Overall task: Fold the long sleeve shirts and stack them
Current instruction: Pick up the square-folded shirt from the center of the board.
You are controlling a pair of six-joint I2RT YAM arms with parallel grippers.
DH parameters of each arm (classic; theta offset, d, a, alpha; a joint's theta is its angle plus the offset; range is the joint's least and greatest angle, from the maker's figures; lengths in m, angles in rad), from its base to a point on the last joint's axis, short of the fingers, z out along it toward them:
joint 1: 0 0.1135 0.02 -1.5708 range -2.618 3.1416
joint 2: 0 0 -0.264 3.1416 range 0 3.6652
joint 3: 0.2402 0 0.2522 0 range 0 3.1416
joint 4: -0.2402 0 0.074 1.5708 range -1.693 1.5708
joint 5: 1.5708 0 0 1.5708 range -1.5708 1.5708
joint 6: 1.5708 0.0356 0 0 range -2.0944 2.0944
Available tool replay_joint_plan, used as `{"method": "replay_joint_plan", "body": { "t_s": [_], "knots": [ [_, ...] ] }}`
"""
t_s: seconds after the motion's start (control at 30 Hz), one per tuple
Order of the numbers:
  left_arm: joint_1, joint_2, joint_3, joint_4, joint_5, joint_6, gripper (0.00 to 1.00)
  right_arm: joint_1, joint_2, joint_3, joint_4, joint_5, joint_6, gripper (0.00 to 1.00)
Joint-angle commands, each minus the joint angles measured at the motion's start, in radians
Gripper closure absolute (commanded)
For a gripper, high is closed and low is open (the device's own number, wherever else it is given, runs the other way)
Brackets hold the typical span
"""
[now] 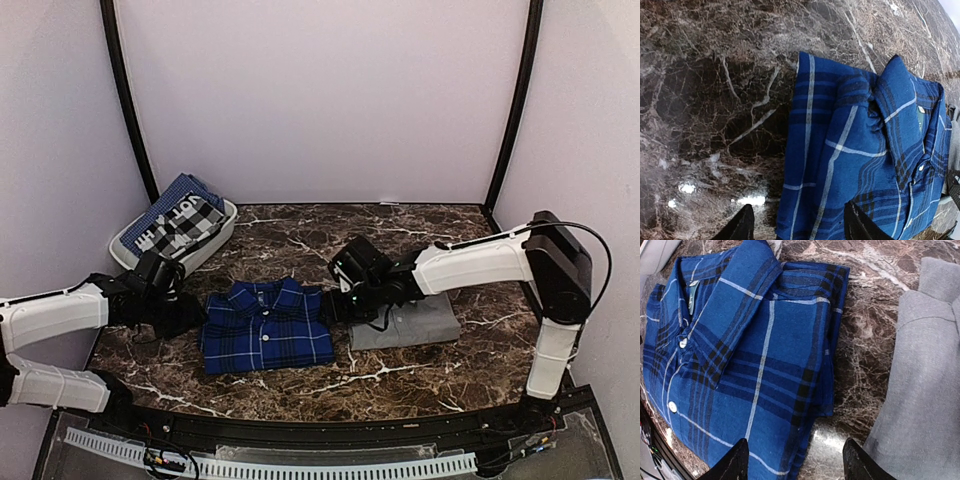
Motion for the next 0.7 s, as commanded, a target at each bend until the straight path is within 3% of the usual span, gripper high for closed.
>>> {"method": "replay_joint_plan", "body": {
  "t_s": [0.0, 0.53, 0.6, 0.67],
  "knots": [
    [0.007, 0.037, -0.041, 0.091, 0.077, 0.017, 0.40, 0.011, 0.064, 0.058, 0.047, -0.017, -0.004, 0.39],
    [0.007, 0.238, -0.073, 0.243, 0.227, 0.024, 0.45, 0.047, 0.235, 0.138, 0.109, -0.091, 0.043, 0.42],
    [0.007, 0.251, -0.073, 0.261, 0.255, 0.016, 0.49, 0.051, 0.250, 0.148, 0.111, -0.102, 0.045, 0.47],
    [0.007, 0.253, -0.068, 0.267, 0.272, 0.010, 0.61, 0.052, 0.250, 0.165, 0.095, -0.096, 0.040, 0.56]
  ]
}}
